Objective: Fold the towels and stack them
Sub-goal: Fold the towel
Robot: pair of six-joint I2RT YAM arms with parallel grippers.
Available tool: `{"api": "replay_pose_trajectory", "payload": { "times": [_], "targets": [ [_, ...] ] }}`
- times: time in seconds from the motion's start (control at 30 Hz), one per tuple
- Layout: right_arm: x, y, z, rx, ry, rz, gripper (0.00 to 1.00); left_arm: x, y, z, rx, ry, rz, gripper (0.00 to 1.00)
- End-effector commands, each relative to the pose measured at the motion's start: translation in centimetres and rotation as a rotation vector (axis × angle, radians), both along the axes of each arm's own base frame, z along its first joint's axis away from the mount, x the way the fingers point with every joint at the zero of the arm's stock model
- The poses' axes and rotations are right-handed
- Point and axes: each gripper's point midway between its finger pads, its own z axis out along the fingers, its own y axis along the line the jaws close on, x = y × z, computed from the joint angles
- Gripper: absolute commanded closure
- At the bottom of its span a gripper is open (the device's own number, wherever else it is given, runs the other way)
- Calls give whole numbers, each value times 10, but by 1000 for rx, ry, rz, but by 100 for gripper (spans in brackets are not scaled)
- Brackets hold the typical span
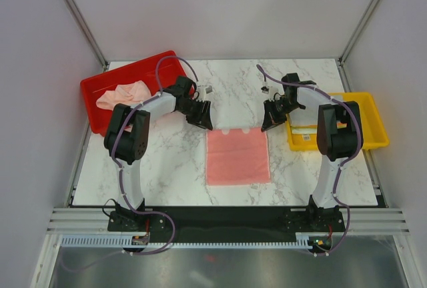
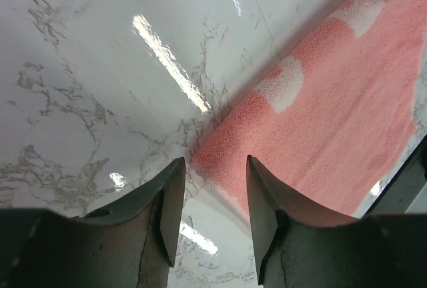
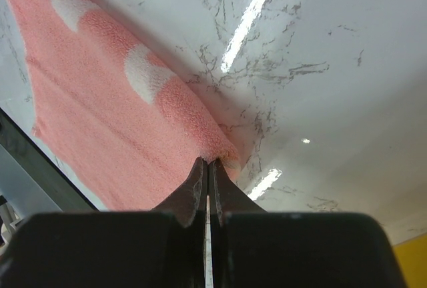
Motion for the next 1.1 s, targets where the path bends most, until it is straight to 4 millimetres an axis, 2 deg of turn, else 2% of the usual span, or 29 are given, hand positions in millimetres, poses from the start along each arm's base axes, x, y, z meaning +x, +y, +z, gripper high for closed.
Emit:
{"api": "replay_pose_trajectory", "payload": {
  "times": [0.0, 0.3, 0.47, 0.5, 0.6, 0.63, 0.7, 0.83, 0.97, 1.07],
  "targets": [
    [9, 3, 8, 2, -45, 7, 100, 2, 0, 5, 25, -40, -17, 50],
    [10, 3, 11, -4, -57, 2, 100, -3, 5, -7, 92, -13, 65, 52],
    [10, 3, 10, -8, -52, -4, 100, -10, -5, -9, 33, 12, 57, 53],
    [9, 3, 10, -11, -52, -4, 100, -12, -6, -9, 33, 11, 53, 55],
    [10, 3, 10, -17, -57, -9, 100, -11, -6, -8, 41, 2, 59, 70],
    [12, 2, 11, -21, -63, -13, 100, -7, -7, -5, 40, -9, 61, 84],
    [18, 2, 13, -39, -97, -21, 100, 5, -2, 2, 73, -58, 92, 97],
    [43, 7, 32, -52, -248, -50, 100, 40, 2, 28, 98, -176, 140, 98],
    [54, 8, 42, -50, -334, -60, 100, 50, 6, 35, 106, -206, 162, 98],
    [55, 7, 41, -49, -359, -64, 100, 57, 17, 39, 138, -247, 211, 98]
  ]
}}
